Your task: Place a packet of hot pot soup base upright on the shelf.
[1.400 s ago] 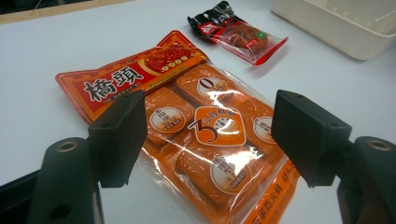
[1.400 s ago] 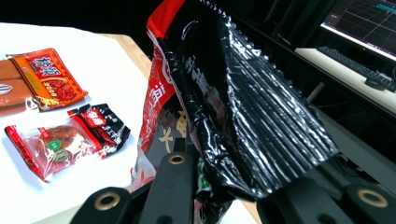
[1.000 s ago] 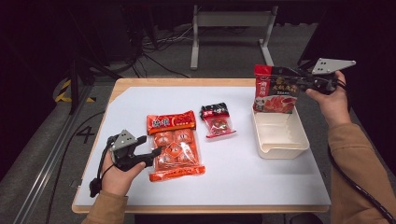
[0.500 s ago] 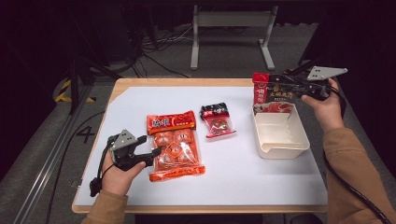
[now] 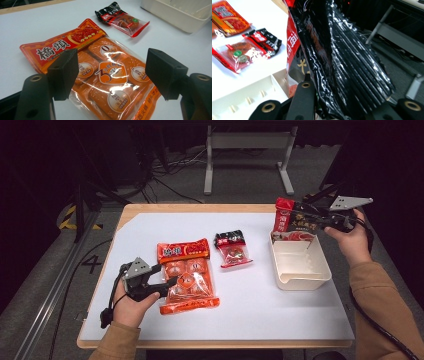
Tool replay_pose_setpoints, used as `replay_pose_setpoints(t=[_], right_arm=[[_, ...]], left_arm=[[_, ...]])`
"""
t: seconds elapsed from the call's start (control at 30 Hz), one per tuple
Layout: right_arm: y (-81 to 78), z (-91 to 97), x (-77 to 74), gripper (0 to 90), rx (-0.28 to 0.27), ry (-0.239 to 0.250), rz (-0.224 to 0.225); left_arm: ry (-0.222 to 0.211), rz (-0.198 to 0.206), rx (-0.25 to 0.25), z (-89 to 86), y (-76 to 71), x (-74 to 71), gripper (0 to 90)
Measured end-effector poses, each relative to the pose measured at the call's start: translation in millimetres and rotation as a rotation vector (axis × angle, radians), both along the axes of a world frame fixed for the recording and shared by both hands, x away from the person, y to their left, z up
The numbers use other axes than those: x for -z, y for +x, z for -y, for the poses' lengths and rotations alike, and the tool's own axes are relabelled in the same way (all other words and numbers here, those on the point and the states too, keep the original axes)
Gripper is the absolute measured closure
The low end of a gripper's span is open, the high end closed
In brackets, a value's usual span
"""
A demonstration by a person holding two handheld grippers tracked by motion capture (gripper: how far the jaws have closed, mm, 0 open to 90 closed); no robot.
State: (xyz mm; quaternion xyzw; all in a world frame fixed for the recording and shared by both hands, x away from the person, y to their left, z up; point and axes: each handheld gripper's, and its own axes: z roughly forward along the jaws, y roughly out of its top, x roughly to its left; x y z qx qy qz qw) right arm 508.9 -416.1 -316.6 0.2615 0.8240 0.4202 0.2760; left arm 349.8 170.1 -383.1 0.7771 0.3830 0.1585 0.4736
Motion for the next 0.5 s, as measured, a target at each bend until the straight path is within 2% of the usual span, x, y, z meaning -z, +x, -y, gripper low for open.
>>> replay_pose_setpoints(t=[0.2,0.3,0.33,0.4,0.5], right_arm=[[-1.1,0.4,2.4,79.4,0.018,0.021,-0.01],[-1.3,-1.5,-0.3,76.3,0.021,0.004,-0.014],[-1.5,-2.3,-1.1,71.8,0.027,-0.003,-0.017],[-1.2,-2.7,-1.8,54.6,0.045,0.006,-0.024],[-4.2,-1.7,-5.4,36.4,0.072,0.026,0.014]], left_arm=[[-0.008,0.001,0.009,1.5,0.9,-0.9,27.9],[-0.005,-0.002,0.013,2.2,2.4,0.0,27.9],[-0.005,-0.005,0.012,2.6,2.6,0.2,27.7],[0.004,-0.004,0.014,3.5,4.2,0.9,27.4],[0.002,-0.001,0.013,5.1,6.9,1.4,26.4]])
